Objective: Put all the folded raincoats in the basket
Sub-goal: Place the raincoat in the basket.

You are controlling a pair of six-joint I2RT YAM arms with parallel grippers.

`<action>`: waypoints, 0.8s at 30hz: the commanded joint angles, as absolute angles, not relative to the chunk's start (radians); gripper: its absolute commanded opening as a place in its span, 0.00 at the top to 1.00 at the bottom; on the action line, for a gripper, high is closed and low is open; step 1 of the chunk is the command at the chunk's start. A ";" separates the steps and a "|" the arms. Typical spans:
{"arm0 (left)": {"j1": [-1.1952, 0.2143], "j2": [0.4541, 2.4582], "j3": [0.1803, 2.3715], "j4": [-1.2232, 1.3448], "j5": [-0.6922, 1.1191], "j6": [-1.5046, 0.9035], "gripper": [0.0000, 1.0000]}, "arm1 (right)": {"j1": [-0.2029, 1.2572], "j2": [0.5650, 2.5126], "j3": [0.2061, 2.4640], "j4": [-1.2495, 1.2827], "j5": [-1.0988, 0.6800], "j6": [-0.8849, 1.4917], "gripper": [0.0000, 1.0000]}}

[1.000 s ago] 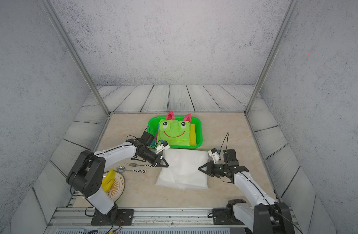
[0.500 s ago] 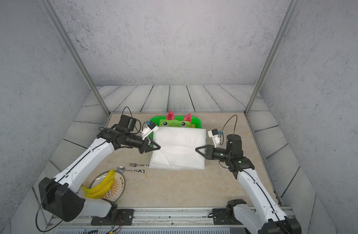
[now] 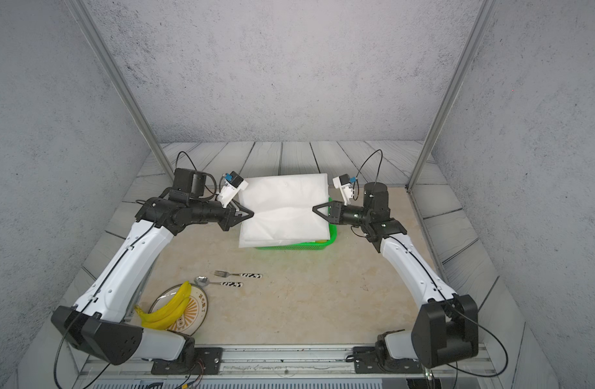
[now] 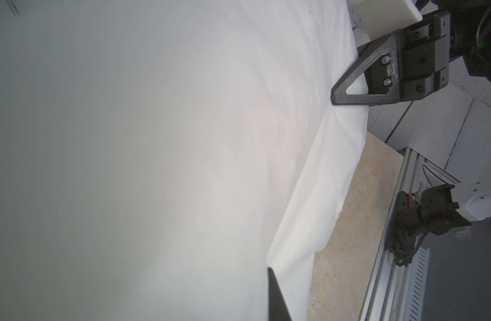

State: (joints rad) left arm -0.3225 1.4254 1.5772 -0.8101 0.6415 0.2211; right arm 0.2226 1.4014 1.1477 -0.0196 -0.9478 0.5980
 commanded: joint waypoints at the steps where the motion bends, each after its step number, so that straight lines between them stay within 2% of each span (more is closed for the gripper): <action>1: -0.298 1.476 1.561 -0.764 0.552 0.231 1.00 | 0.212 1.486 1.184 0.005 -0.884 0.581 1.00; 12: -0.291 1.771 1.576 -0.575 0.462 0.308 1.00 | 0.215 1.801 1.333 -0.089 -0.766 0.507 1.00; 17: -0.284 1.940 1.672 -0.603 0.446 0.305 1.00 | 0.212 1.942 1.431 -0.168 -0.726 0.459 1.00; 24: -0.267 2.134 1.795 -0.739 0.499 0.298 1.00 | 0.211 2.034 1.426 -0.205 -0.699 0.450 1.00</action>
